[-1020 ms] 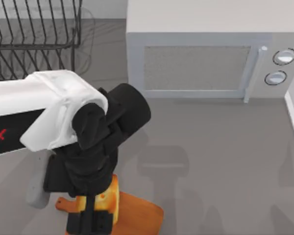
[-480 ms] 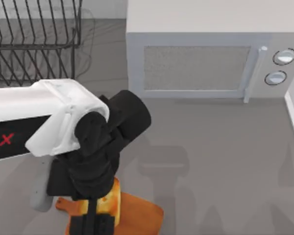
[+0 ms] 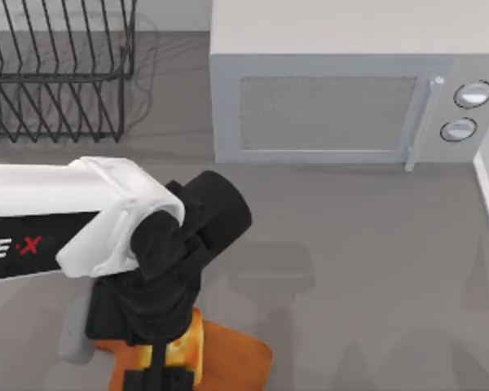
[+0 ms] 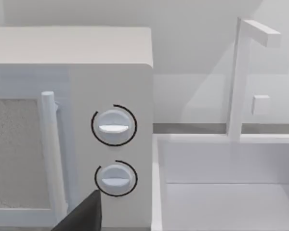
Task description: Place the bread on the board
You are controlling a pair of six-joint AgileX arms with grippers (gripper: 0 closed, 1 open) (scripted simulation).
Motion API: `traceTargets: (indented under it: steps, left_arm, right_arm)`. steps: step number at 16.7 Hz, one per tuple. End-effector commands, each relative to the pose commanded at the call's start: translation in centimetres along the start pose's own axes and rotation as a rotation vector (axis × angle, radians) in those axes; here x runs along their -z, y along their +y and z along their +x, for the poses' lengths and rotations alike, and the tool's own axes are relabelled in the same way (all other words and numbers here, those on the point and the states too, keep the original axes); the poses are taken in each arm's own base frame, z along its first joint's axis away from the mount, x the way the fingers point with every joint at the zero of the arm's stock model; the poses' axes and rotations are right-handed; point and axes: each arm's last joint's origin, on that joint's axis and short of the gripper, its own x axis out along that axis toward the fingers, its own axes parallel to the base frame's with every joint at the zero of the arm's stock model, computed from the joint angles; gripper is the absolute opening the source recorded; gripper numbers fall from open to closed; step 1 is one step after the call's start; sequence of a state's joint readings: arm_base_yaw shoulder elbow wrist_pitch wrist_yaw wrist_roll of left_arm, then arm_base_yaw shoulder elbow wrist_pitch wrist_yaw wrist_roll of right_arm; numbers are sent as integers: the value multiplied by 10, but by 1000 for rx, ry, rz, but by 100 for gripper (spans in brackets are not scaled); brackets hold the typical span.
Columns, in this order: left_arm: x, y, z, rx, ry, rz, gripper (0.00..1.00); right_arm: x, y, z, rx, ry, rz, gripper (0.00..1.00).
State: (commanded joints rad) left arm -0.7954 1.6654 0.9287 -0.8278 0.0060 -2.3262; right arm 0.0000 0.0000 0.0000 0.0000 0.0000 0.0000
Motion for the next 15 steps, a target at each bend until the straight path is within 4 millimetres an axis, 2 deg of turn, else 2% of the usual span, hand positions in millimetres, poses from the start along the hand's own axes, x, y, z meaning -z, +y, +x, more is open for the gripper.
traceTargets:
  steps: [5, 15]
  left_arm:
    - [0, 0, 3, -3, -4, 0, 0]
    - [0, 0, 3, -3, -4, 0, 75]
  right_arm:
    - [0, 0, 0, 0, 0, 0, 100]
    - [0, 0, 0, 0, 0, 0, 100]
